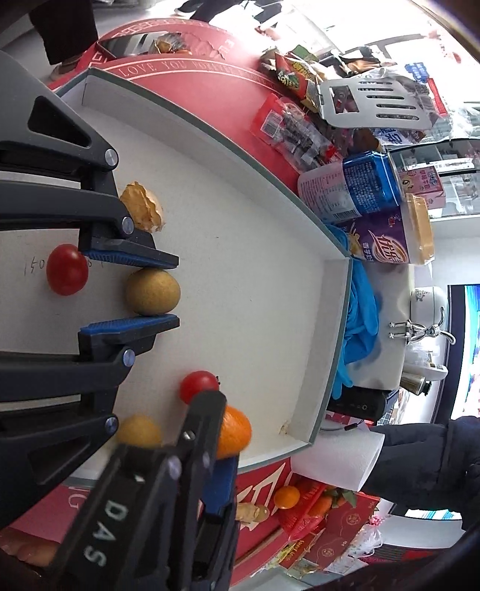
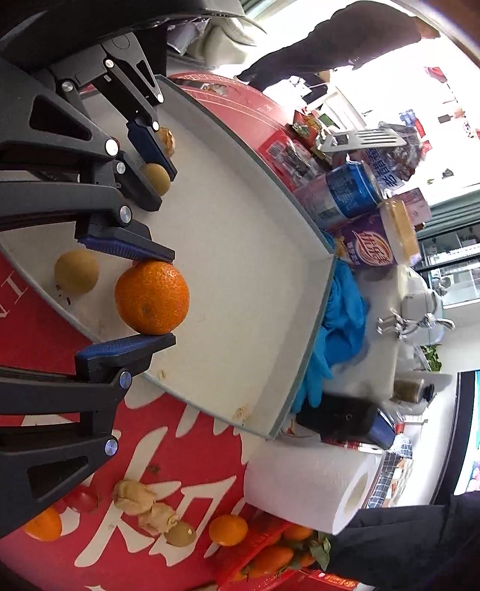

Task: Organize fruits
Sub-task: 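Open the left tool to drop the kiwi in the tray while the right tool drops the mandarin, then withdraw both open tools from the tray back over the cloth, then grasp a red cherry tomato with the left tool while the right tool grasps a yellow orange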

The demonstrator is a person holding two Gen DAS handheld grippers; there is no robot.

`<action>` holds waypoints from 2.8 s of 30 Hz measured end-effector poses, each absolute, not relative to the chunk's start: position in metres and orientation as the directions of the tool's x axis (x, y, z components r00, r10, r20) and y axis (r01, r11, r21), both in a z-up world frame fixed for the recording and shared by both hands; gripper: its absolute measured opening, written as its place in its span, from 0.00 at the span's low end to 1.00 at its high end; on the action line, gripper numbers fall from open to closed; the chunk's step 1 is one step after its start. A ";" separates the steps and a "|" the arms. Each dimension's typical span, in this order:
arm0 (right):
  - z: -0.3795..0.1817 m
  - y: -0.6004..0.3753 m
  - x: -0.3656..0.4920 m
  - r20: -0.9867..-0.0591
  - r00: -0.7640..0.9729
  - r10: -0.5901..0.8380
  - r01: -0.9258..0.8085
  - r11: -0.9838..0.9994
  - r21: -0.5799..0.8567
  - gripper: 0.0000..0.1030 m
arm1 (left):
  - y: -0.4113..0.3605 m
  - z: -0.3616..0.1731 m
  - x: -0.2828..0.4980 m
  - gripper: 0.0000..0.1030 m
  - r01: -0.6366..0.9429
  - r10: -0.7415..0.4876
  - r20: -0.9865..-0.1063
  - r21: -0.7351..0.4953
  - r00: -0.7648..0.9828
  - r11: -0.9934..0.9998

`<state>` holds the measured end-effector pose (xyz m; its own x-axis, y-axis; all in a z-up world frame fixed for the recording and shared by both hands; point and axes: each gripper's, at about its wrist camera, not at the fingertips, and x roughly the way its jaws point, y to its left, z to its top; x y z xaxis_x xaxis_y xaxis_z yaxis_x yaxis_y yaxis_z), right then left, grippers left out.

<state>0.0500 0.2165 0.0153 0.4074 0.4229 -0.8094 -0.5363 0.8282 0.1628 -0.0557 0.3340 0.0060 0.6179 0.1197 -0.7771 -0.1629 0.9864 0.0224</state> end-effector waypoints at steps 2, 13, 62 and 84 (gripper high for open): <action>0.014 0.218 0.046 -0.810 0.409 0.421 -0.546 0.823 0.153 0.38 | 0.334 0.006 -0.059 0.27 -0.159 0.118 -0.775 0.024 0.621 0.987; 0.020 0.224 0.036 -0.801 0.435 0.412 -0.573 0.813 0.107 0.38 | 0.335 0.009 -0.064 0.35 -0.165 0.123 -0.775 0.025 0.619 0.986; -0.004 -0.013 -0.044 -0.813 0.572 0.111 -0.215 0.976 -0.018 1.00 | 0.151 0.011 0.002 0.82 0.120 -0.105 -0.834 -0.047 0.541 0.992; -0.005 0.012 -0.034 -0.818 0.553 0.157 -0.296 0.955 -0.017 1.00 | 0.179 0.009 -0.055 0.23 0.054 -0.013 -0.802 0.024 0.598 0.998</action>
